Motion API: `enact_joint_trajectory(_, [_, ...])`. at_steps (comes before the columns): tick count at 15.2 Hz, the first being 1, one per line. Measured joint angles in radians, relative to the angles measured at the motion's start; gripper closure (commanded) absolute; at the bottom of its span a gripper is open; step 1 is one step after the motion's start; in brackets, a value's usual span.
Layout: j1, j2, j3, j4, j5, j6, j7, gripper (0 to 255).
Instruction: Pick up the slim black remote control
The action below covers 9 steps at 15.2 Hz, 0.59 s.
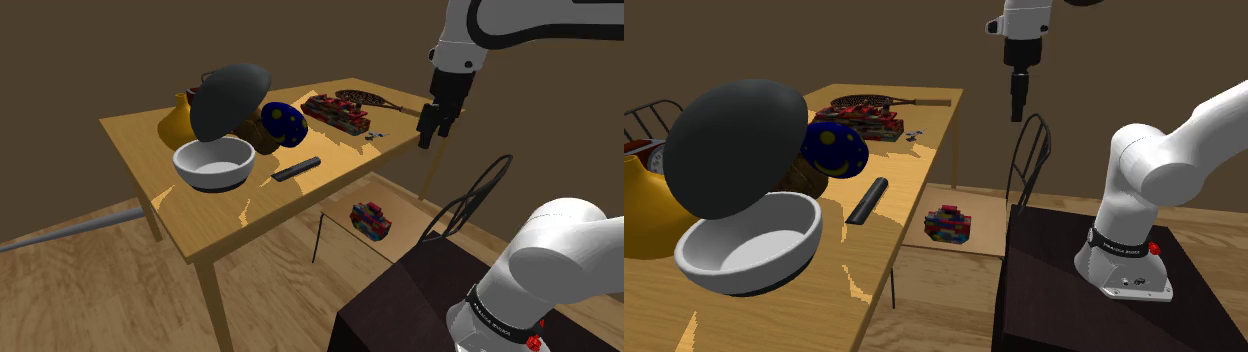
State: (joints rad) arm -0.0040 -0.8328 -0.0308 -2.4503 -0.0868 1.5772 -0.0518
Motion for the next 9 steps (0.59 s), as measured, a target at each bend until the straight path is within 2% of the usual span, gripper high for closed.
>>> enact_joint_trajectory(3, [-0.006, 0.028, 0.027, 0.003, 0.03, 0.018, 0.065, 0])
enact_joint_trajectory(9, [-0.036, 0.158, 0.149, 0.013, 0.163, 0.12, 0.377, 0])
